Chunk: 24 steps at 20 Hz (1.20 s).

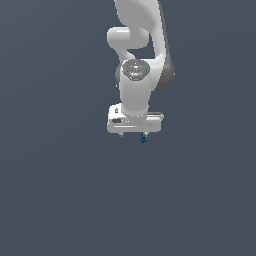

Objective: Pick up the object and move it to a goal position.

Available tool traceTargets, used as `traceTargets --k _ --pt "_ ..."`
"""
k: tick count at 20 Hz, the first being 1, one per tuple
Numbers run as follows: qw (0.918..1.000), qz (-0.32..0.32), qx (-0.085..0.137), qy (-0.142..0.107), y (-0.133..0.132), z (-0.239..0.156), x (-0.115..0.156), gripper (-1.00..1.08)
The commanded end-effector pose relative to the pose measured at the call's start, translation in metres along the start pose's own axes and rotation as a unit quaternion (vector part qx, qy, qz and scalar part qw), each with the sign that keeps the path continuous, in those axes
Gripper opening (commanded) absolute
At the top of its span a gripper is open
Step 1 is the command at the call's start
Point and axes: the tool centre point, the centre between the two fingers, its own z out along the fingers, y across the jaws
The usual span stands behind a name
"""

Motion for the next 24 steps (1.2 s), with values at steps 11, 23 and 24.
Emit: traceTargets --k 11,23,24 --pt "0.9994 -0.034 -0.006 0.006 -0.028 0.036 -0.03 1.0" --pt "0.9971 -0.074 -0.01 0.014 -0.058 0.074 -0.071 1.0" --pt "0.997 -0.076 -0.01 0.015 -0.059 0.075 -0.073 1.0"
